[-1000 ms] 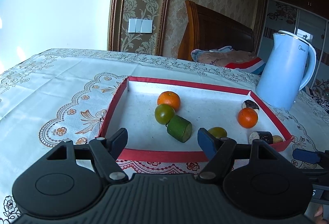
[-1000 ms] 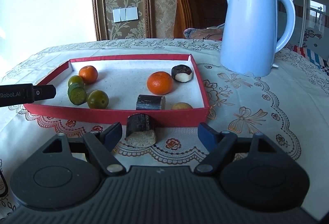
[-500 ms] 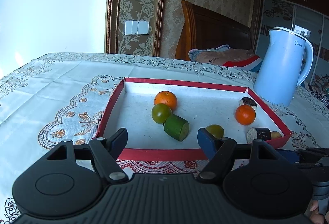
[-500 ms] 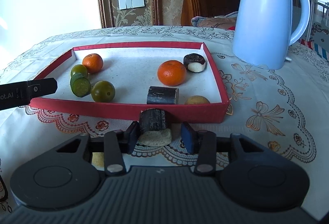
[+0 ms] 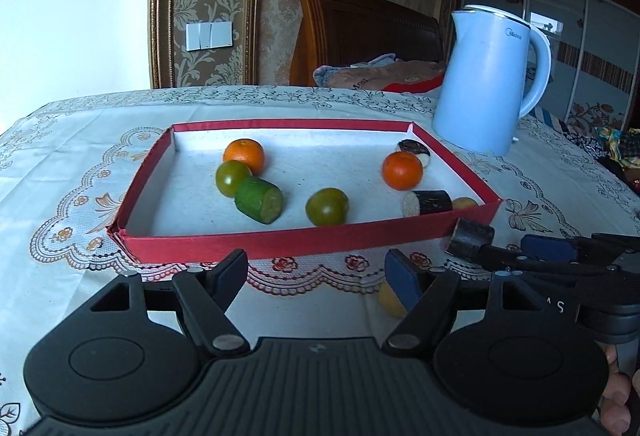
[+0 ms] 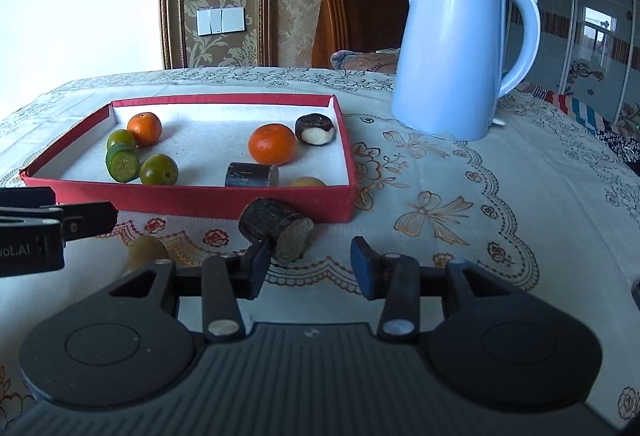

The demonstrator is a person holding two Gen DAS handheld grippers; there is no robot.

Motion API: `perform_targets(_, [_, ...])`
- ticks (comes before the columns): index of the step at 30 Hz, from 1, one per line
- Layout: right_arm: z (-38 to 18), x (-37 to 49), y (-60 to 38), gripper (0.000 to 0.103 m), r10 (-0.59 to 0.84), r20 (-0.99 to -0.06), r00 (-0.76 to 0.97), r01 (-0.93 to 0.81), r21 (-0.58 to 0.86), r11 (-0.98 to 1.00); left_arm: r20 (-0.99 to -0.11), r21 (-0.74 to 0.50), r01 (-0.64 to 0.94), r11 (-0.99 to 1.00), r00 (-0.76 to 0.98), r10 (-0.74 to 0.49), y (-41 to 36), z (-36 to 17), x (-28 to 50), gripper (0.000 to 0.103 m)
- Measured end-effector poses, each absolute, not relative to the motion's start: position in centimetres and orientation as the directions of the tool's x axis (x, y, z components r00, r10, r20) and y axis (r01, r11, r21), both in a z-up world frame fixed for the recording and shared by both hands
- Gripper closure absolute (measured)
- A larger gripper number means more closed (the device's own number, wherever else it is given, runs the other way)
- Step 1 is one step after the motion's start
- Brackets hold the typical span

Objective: Organize fruits
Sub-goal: 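Lower the left gripper onto the brown kiwi and close while the right holds the sugarcane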

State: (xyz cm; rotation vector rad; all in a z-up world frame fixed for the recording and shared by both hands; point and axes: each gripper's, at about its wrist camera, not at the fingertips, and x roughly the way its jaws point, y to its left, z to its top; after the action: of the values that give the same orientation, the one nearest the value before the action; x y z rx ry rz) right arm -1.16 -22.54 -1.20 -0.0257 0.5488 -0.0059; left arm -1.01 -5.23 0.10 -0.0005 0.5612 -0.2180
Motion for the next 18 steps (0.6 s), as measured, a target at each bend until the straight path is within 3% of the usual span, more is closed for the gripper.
perform_targets(2, [-1.2,-1.3,-23.1,0.053,-0.011,-0.521,0.854,0.007,-0.01,1.0,-0.54,-0.036,0.211,0.977,0.818,-0.196,-6.2,-0.2,-0.9,0.028])
perform_targets(4, [-1.2,-1.7,-23.9,0.036,-0.024,-0.503,0.864,0.037,0.017,0.999,-0.546,0.005,0.211,0.977,0.82,-0.174,-6.9,-0.4,-0.8,0.028])
perform_targets(12, [-1.6,-1.8,-26.5,0.03,-0.019,-0.509,0.861,0.091,0.118,0.989,-0.543,0.0,0.245,0.969,0.814,-0.206,-8.1,-0.5,-1.4,0.025])
perform_targets(14, [-1.8,-1.6,-26.9,0.024,-0.016,-0.52,0.854,0.107,0.144,0.984,-0.546,0.033,0.248,0.968,0.816,-0.19,-8.8,-0.7,-1.4,0.025])
perform_targets(18, [-2.0,-1.4,-27.4,0.023,-0.006,-0.53,0.848,0.116,0.174,0.978,-0.571,0.049,0.256,0.965,0.8,-0.184,-9.1,-1.3,-1.0,0.025])
